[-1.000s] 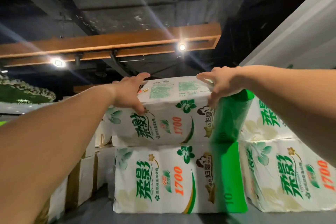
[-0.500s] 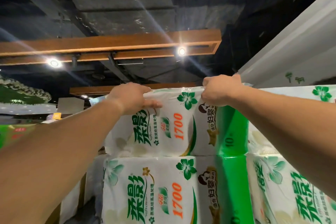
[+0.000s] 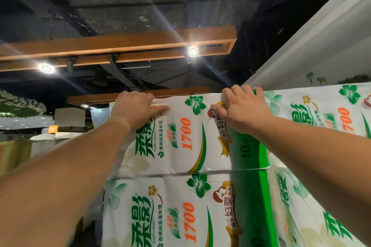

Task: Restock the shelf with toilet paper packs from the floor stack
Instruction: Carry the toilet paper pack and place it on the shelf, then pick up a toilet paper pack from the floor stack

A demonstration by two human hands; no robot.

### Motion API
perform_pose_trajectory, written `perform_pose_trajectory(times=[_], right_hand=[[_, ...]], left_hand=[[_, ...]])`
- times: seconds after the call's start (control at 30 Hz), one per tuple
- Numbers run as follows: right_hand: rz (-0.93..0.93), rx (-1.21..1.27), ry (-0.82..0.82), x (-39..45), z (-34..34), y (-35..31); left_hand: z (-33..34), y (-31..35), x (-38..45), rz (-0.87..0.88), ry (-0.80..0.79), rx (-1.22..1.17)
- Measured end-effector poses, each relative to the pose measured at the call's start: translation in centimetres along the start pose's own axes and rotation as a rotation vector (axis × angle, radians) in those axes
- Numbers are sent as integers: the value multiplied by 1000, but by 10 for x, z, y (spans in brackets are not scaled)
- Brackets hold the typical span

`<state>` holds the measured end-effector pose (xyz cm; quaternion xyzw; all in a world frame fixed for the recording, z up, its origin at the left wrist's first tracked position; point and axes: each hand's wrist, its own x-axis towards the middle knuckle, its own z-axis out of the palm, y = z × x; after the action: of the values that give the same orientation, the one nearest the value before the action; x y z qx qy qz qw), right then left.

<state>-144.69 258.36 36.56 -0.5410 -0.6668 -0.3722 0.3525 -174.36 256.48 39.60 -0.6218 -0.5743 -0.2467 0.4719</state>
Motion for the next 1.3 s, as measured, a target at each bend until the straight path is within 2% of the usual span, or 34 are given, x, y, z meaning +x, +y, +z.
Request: perform_pose_trajectory(times=[0.27,0.43,0.53,0.7,0.83,0.93,1.07,1.3], right_hand=[[-8,-14,123,-2,28,3],[-38,23,144,-2,29,9],[-43,1,98,-3,26,10],[33,-41,-91,-15,8,-1],[43,29,-155,-55,-1,-6],[43,47,-221,-92,-11,14],[70,28,-271,-138,-33,65],[46,28,-322,-216,-71,165]], left_hand=[[27,0,-4,-65,104,-60],[24,3,-8,-92,96,-69],[25,3,-9,-82,58,-118],[35,17,-33,-140,-32,-124],[20,46,-66,-74,-99,-156],[-3,71,-84,-46,-161,-167],[-38,119,-102,-51,-196,-152],[-97,238,-150,-86,-255,-222]])
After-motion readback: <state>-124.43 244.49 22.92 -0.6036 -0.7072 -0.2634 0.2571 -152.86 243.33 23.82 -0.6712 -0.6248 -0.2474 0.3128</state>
